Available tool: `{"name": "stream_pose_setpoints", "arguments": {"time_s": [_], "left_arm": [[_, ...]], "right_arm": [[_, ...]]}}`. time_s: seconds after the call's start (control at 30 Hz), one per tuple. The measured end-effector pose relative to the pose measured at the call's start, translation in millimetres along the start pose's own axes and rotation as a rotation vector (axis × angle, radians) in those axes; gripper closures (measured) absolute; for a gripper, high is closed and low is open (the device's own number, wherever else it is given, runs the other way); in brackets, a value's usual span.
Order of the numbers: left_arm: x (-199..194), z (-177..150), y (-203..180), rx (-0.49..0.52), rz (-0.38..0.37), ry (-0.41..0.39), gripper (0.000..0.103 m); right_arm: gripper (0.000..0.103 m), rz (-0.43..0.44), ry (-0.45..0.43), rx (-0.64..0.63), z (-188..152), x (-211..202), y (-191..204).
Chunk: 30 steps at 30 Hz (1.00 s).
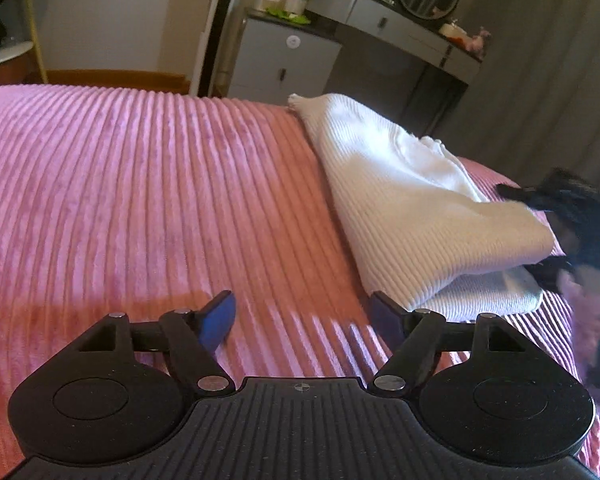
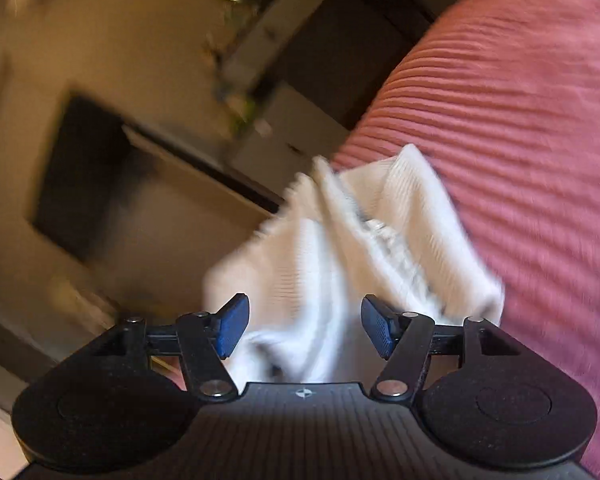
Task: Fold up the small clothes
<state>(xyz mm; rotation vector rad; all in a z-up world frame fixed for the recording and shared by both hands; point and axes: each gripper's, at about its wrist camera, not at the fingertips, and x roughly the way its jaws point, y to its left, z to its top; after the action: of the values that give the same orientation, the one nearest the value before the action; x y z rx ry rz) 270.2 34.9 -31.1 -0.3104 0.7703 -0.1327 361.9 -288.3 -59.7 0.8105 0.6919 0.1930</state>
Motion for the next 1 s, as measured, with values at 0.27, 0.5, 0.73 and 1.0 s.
{"name": "stream_pose_setpoints", "arguments": {"time_s": [0.27, 0.5, 0.73, 1.0], "left_arm": [[4, -1, -4, -0.022, -0.01, -0.002, 0.02], [6, -2, -11, -0.022, -0.027, 0.005, 0.02], [10, -4, -15, -0.009, -0.04, 0.01, 0.02], [9, -5, -13, -0.019, -0.06, 0.002, 0.019]], "right_arm": [[0.037, 0.027, 0.245, -0.121, 29, 48, 30], [0.082, 0.074, 0.212, -0.188, 28, 40, 38], [0.062, 0.0, 0.264, -0.192, 21, 66, 45], [0.087, -0.143, -0.035, -0.716, 0, 20, 129]]}}
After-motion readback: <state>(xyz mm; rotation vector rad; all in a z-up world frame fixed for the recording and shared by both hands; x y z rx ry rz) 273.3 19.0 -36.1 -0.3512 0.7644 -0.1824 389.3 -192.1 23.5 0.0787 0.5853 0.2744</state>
